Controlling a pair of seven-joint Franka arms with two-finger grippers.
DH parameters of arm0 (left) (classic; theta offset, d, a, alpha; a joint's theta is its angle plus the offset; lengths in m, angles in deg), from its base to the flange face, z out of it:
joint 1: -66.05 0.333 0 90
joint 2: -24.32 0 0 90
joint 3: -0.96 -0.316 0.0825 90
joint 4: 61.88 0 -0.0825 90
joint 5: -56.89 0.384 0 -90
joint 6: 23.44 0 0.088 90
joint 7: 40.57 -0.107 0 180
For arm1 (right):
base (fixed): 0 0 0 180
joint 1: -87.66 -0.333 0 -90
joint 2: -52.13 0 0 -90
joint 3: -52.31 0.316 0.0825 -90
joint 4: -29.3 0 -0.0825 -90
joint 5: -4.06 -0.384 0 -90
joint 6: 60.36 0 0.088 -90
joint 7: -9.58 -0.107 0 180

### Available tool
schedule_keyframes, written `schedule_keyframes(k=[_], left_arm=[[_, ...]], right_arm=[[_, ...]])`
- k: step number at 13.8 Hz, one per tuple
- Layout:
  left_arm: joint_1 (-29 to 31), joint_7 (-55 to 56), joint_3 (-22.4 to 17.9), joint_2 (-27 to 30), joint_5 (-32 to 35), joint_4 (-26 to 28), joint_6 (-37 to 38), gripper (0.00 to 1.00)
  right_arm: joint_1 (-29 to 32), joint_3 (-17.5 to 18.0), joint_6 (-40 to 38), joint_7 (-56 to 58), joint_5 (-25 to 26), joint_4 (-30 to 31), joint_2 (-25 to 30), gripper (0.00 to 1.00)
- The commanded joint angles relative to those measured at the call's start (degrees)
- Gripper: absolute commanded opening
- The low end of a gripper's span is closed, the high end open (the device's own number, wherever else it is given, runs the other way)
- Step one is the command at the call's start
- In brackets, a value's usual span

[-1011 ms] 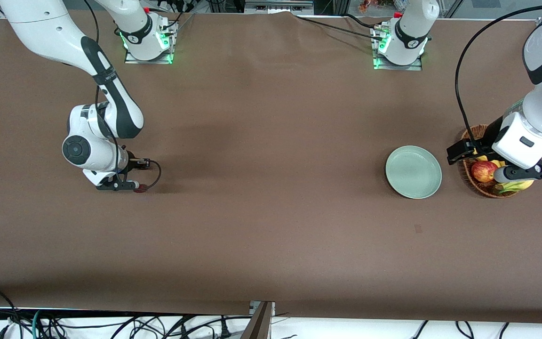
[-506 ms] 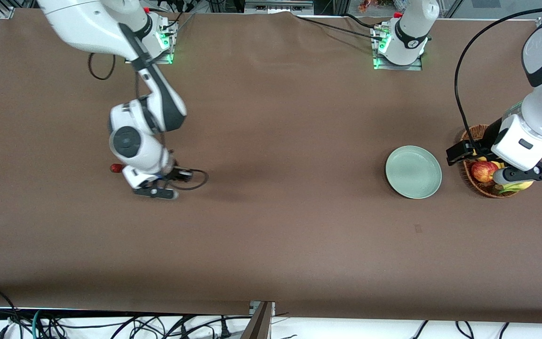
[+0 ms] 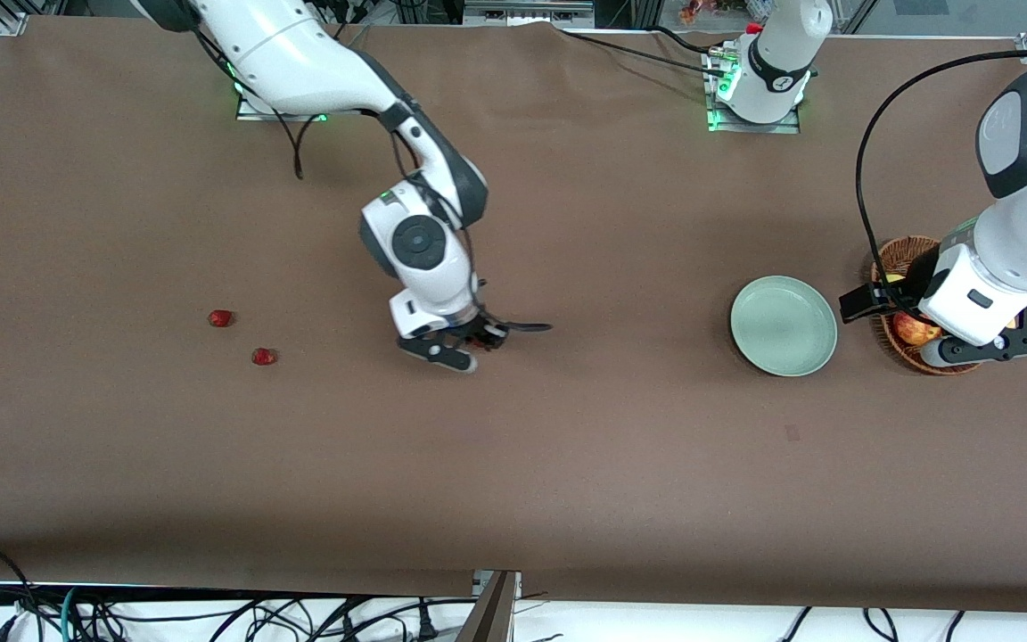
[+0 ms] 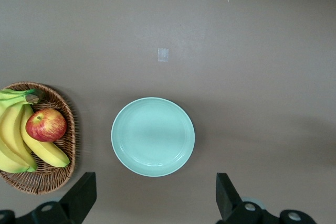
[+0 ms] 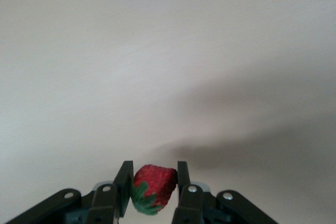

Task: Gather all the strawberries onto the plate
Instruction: 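Carry the strawberry to mid-table and release it with the right gripper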

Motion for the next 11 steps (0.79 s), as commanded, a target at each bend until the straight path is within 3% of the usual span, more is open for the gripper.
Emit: schedule_keyframes(k=[1, 3, 5, 6, 7, 9, 10, 11], left_arm=[[0.0, 0.5, 0.2, 0.0, -0.1, -0.4, 0.6, 1.00], [0.1, 0.4, 0.2, 0.0, -0.1, -0.4, 0.6, 1.00], [-0.2, 0.5, 0.3, 0.0, -0.1, -0.4, 0.6, 1.00], [-0.4, 0.5, 0.3, -0.1, -0.1, -0.3, 0.6, 1.00], [-0.6, 0.6, 0.3, -0.6, -0.1, -0.3, 0.6, 1.00], [-0.8, 0.6, 0.4, -0.8, -0.1, -0.3, 0.5, 1.00], [-1.1, 0.6, 0.5, -1.5, -0.3, -0.3, 0.5, 1.00], [-1.6, 0.5, 0.5, -2.5, -1.8, -0.5, 0.5, 1.00]], right_arm=[[-4.2, -0.6, 7.1, -3.3, -0.5, -6.6, -5.9, 0.20], [-7.5, -0.7, 12.4, -6.7, -0.4, -9.0, -9.1, 0.21], [-9.2, -0.8, 12.9, -8.5, -0.4, -10.5, -10.4, 0.21], [-10.2, -0.8, 13.1, -8.6, -0.4, -10.5, -10.8, 0.25], [-10.7, -0.8, 13.3, -8.6, -0.4, -10.6, -11.1, 0.36], [-12.2, -0.8, 15.7, -8.6, -0.4, -10.9, -12.3, 0.36], [-12.8, -0.8, 16.2, -8.6, -0.4, -10.9, -12.5, 0.46], [-12.9, -0.8, 16.1, -8.5, -0.3, -10.9, -12.4, 0.99]])
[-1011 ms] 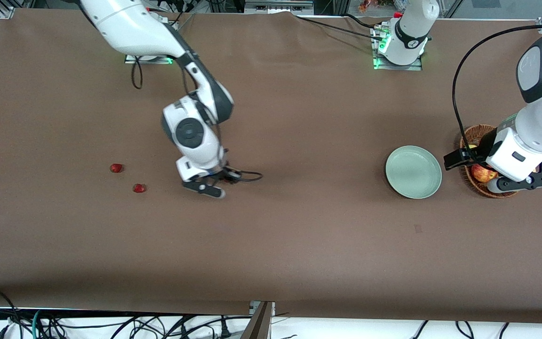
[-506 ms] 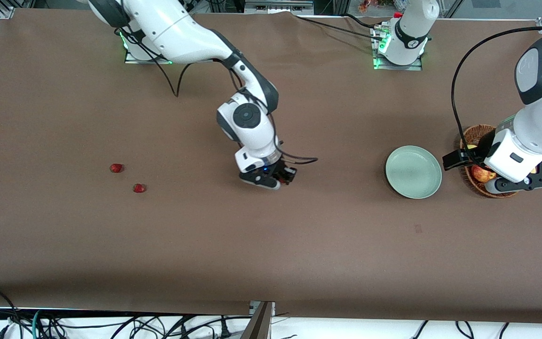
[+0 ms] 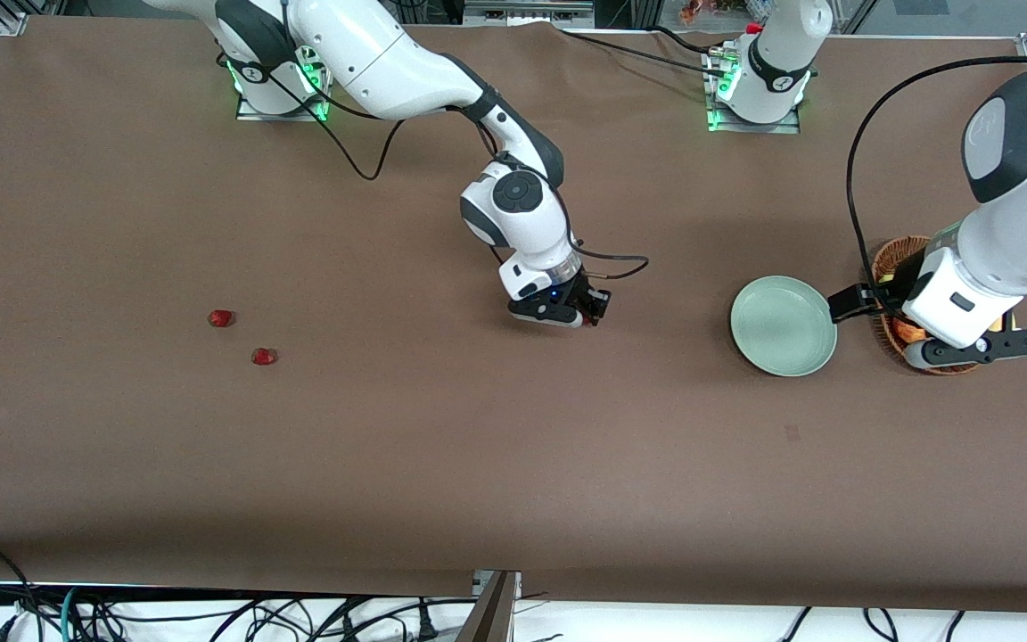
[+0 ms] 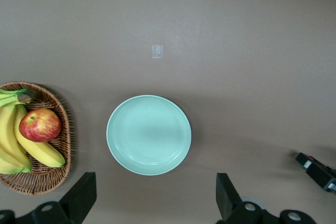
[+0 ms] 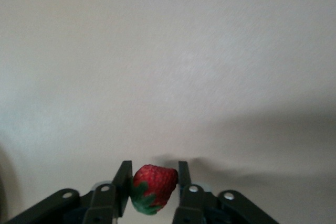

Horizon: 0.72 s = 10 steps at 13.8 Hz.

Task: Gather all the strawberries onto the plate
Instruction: 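Carry the strawberry to mid-table and release it with the right gripper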

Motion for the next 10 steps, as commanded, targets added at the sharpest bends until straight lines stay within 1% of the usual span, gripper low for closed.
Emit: schedule_keyframes(k=[1, 3, 5, 7, 8, 9, 10], left_arm=[[-0.9, 0.2, 0.0, -1.6, -2.7, -0.6, 0.5, 1.00], [-0.8, 0.1, 0.0, -1.7, -3.2, -0.8, 0.2, 1.00], [-0.6, 0.0, 0.0, -4.0, -5.7, -1.0, -0.8, 1.00], [-1.3, -0.2, 0.0, -8.4, -7.1, -0.7, -5.2, 1.00], [-3.0, -0.3, 0.0, -10.2, -7.2, -0.5, -6.2, 1.00], [-4.8, 0.4, 0.0, -11.5, -7.1, -0.2, -5.9, 1.00], [-5.5, 0.6, 0.0, -12.2, -7.1, 2.1, -5.6, 1.00]], right_arm=[[-1.0, -0.9, 0.4, -0.3, -0.3, -2.4, -1.1, 1.00], [-0.1, -1.6, -1.3, 0.4, -0.2, -2.5, 0.3, 1.00], [3.1, -2.6, -5.5, 2.2, 0.0, -2.6, 2.7, 1.00], [8.8, -1.8, -12.0, 11.1, -0.4, -2.6, 5.9, 1.00], [10.6, -1.8, -15.5, 15.6, -0.5, -2.6, 6.5, 1.00], [12.2, -1.9, -19.3, 18.5, -0.5, -2.6, 7.3, 1.00], [13.9, -2.1, -22.3, 20.4, -0.5, -2.3, 7.8, 1.00]])
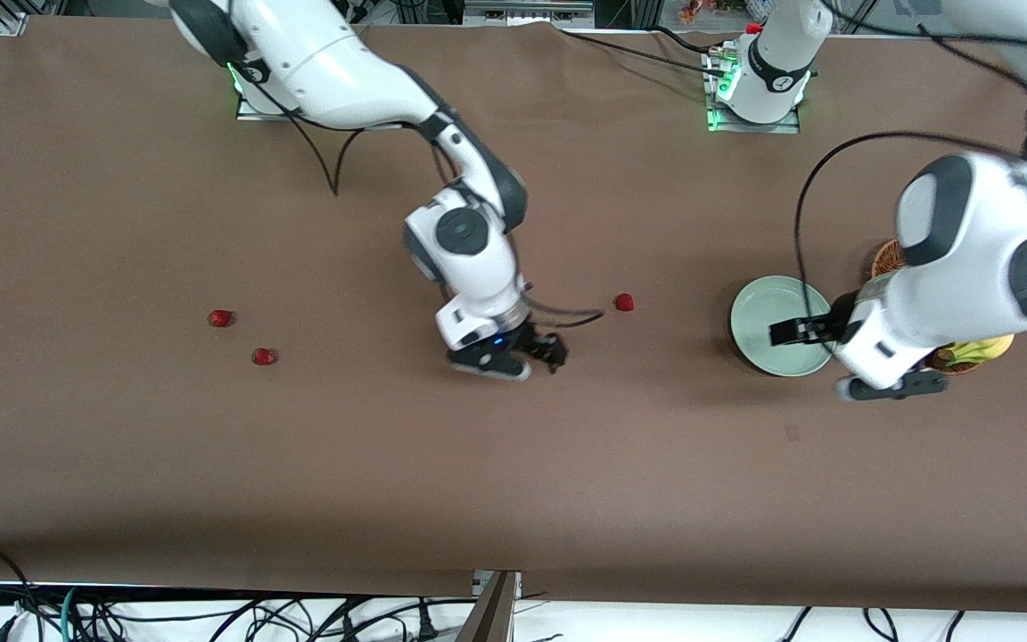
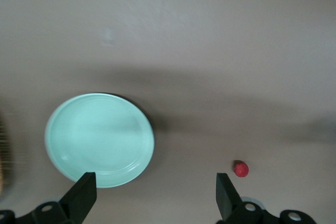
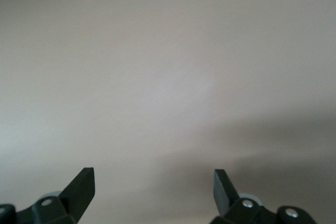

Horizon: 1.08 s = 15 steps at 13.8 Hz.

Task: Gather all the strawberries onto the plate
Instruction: 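Grasp the strawberry with the left gripper while the right gripper withdraws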

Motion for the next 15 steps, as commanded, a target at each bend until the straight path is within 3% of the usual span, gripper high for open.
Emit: schedule_keyframes(k=[1, 4, 8, 12, 15], left_arm=[[-3.3, 1.1, -0.2, -3.4, -1.1, 3.4, -0.8, 1.00], [-8.4, 9.8, -0.2, -8.0, -4.1, 4.6, -8.8, 1.00], [-14.0, 25.7, -0.2, -8.3, -4.3, 14.9, -30.1, 1.00], [-16.8, 31.3, -0.2, -8.1, -3.3, 20.8, -32.1, 1.00], [-17.4, 32.4, -0.1, -8.1, -3.3, 20.9, -31.6, 1.00]], right_arm=[[4.0, 0.7, -7.8, 6.6, -0.4, 1.5, 2.3, 1.00], [6.6, -2.0, -14.2, 15.9, 0.1, 1.8, 3.5, 1.00], [8.8, -8.7, -21.1, 28.2, -0.3, 1.9, 4.1, 1.00], [12.1, -10.9, -25.5, 38.9, -0.4, 1.9, 4.7, 1.00], [15.8, -11.8, -28.1, 42.0, -0.3, 2.2, 4.5, 1.00]])
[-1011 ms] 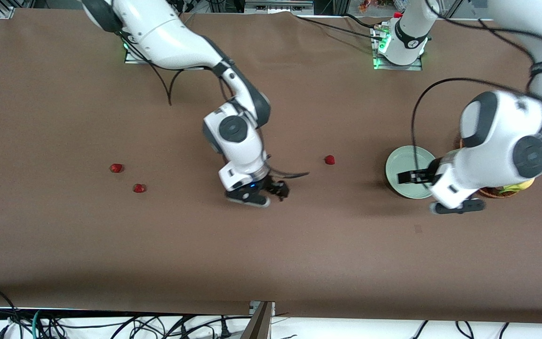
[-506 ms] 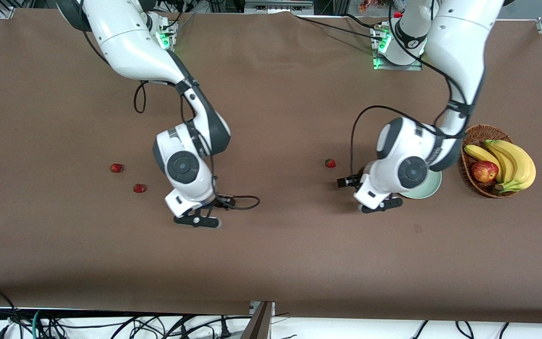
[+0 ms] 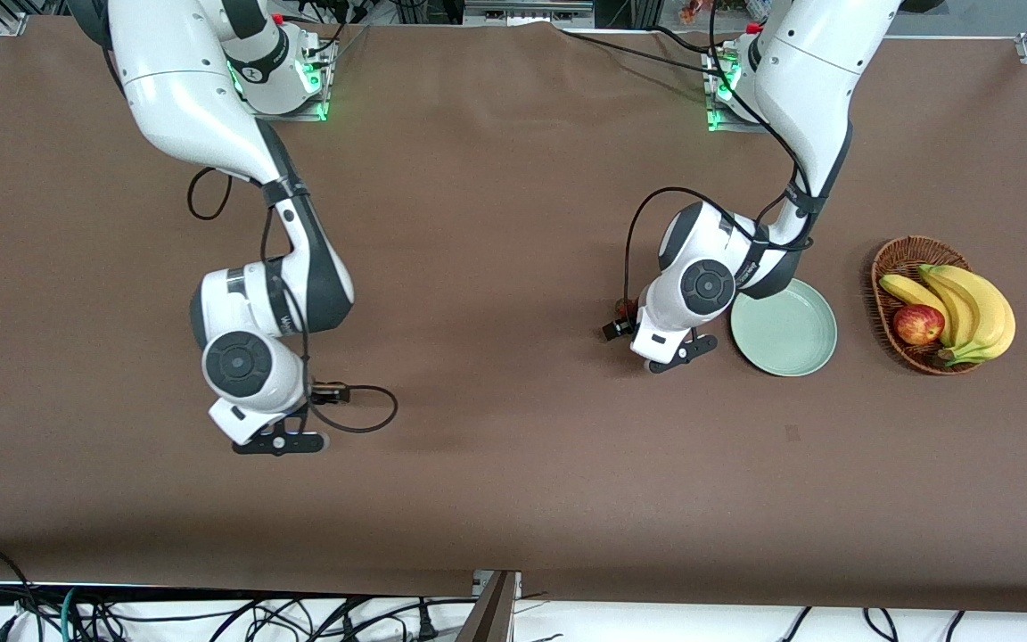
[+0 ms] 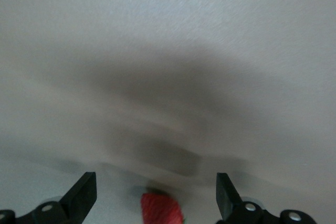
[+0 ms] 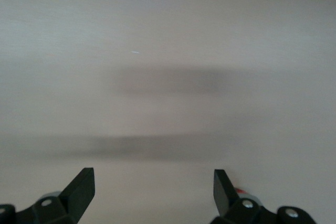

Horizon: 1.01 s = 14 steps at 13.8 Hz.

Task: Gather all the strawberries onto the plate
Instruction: 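Grasp the strawberry with the left gripper while the right gripper withdraws, then drop the strawberry on the plate while the right gripper grasps another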

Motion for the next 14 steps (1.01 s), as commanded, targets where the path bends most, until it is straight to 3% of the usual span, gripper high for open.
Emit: schedule_keyframes(k=[1, 2, 5, 8, 9, 14], left_arm=[[-0.9, 1.1, -0.6, 1.9, -0.3, 1.4, 1.2, 0.96], [-1.2, 1.2, -0.6, 1.9, -0.3, 1.3, 1.9, 0.78], [-2.3, 1.8, -0.6, 1.4, -0.3, 1.4, 2.0, 0.72], [-2.5, 3.9, -0.6, 1.1, -0.4, 1.4, 2.0, 0.49], [-2.4, 4.3, -0.6, 1.2, -0.5, 1.2, 2.0, 0.36], [-2.5, 6.7, -0.6, 0.7, -0.7, 1.1, 2.1, 0.00]], right_arm=[[3.0, 0.3, -1.7, 4.5, -0.4, 3.0, 1.7, 1.00], [3.4, 0.3, -1.7, 6.0, -0.4, 3.7, 1.7, 1.00], [4.4, 0.3, -0.6, 6.2, -0.5, 5.8, 1.4, 1.00], [5.3, 0.5, -0.2, 6.2, -1.0, 7.4, 1.2, 1.00], [5.5, 0.5, -0.2, 6.3, -1.0, 8.3, 1.2, 1.00], [6.1, 0.6, -0.2, 8.0, -2.7, 13.8, 1.7, 1.00]])
